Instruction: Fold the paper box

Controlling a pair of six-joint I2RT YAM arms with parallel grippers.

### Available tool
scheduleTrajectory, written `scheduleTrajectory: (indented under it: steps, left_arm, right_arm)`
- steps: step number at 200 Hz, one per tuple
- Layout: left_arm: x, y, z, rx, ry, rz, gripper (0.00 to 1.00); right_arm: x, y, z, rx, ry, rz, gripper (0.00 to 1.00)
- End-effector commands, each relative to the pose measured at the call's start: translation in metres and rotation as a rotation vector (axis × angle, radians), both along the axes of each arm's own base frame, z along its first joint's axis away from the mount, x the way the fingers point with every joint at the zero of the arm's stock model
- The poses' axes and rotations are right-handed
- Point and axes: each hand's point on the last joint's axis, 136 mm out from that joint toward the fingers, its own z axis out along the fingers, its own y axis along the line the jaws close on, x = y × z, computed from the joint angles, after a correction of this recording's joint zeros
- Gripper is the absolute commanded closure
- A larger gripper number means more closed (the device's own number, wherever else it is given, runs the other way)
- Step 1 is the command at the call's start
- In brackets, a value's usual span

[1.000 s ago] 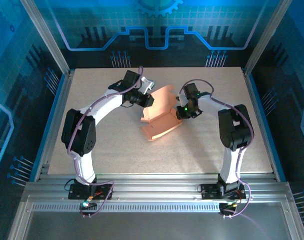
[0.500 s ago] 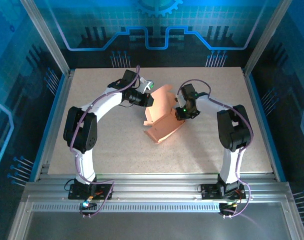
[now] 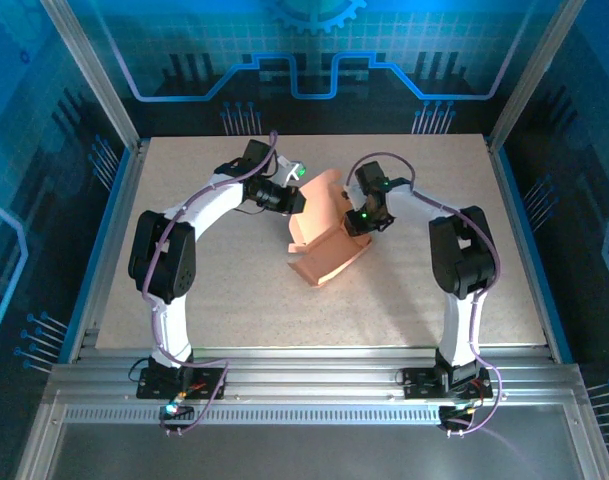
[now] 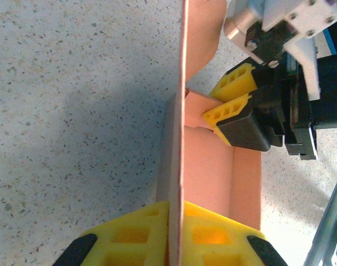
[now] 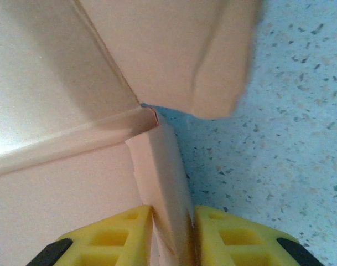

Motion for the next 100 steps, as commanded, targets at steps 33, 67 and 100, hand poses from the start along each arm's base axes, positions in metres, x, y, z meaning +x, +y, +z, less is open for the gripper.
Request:
scheduleTrajectory:
  steps: [33, 67, 100]
  left_arm:
    - [0.000, 0.005, -0.013, -0.020, 0.098, 0.029, 0.90]
    - [0.001, 0.007, -0.020, -0.020, 0.124, 0.041, 0.89]
    - [0.002, 0.010, -0.026, -0.016, 0.143, 0.050, 0.90]
  right_arm:
    - [-0.011, 0.010, -0.011, -0.091, 0.038, 0.112, 0.74]
    - [-0.017, 0.005, -0.020, -0.146, 0.053, 0.152, 0.73]
    - [-0.019, 0.003, -0.021, -0.201, 0.041, 0.177, 0.93]
